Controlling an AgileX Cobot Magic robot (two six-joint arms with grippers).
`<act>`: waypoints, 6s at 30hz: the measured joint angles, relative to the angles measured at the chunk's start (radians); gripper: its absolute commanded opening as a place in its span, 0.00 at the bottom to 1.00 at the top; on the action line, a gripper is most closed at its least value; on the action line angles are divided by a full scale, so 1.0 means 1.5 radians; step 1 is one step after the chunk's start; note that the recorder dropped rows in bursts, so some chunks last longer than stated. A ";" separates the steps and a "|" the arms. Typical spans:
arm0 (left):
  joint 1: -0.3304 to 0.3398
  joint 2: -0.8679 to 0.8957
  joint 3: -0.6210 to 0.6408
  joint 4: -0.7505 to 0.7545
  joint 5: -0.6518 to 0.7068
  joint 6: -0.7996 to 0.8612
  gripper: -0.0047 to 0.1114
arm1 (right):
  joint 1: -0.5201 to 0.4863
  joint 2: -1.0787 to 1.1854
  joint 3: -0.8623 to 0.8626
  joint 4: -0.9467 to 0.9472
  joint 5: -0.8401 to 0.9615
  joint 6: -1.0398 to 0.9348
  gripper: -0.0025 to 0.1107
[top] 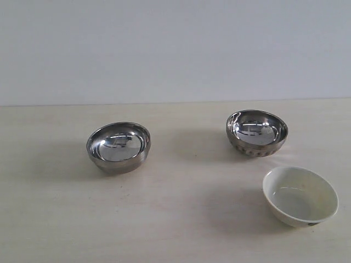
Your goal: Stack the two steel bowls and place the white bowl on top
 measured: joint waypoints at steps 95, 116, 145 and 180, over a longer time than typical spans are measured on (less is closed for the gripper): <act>-0.386 0.497 -0.150 -0.032 -0.073 -0.111 0.07 | 0.000 0.000 0.000 0.000 0.000 0.000 0.02; -0.450 0.493 -0.138 -0.039 -0.021 -0.111 0.07 | 0.000 0.000 0.000 0.000 0.000 0.000 0.02; -0.435 0.531 -0.134 -0.050 -0.054 -0.132 0.07 | 0.000 0.000 0.000 0.000 0.000 0.000 0.02; -0.435 0.531 -0.134 -0.053 -0.028 -0.133 0.56 | 0.000 0.000 0.000 0.000 0.000 0.000 0.02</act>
